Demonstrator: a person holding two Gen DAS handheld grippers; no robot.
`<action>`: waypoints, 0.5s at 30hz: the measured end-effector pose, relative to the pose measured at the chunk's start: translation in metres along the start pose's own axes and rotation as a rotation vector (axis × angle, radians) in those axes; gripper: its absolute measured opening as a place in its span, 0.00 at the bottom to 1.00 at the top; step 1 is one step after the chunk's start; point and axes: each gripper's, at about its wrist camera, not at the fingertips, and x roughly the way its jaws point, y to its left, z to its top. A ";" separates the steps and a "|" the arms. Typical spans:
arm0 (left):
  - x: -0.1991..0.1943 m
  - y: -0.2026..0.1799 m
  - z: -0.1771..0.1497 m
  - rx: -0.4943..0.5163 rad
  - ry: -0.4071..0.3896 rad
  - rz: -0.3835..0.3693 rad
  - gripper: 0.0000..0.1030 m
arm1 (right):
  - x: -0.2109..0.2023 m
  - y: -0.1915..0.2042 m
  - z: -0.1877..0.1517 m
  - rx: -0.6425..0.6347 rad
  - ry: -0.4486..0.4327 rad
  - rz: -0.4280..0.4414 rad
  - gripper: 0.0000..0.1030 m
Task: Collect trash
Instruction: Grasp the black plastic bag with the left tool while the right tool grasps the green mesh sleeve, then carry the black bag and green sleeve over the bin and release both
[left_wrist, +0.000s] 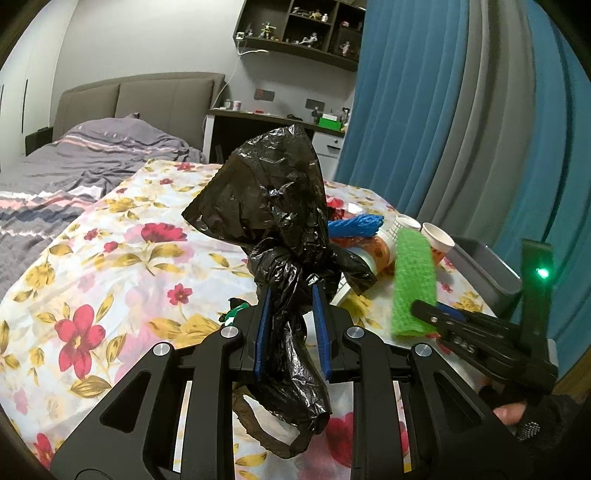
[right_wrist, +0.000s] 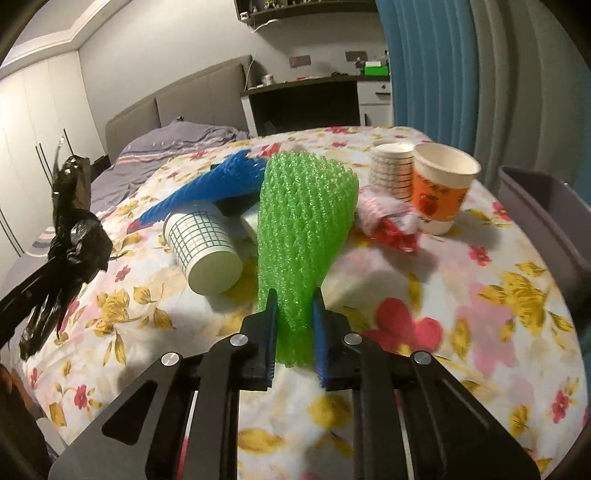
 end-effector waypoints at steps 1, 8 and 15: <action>0.000 -0.002 0.001 0.005 -0.002 -0.001 0.21 | -0.006 -0.004 -0.001 0.000 -0.010 -0.003 0.18; 0.001 -0.024 0.006 0.053 -0.015 -0.019 0.21 | -0.039 -0.025 0.000 0.013 -0.073 -0.005 0.17; 0.007 -0.075 0.021 0.136 -0.045 -0.107 0.21 | -0.069 -0.055 0.015 0.010 -0.136 -0.051 0.17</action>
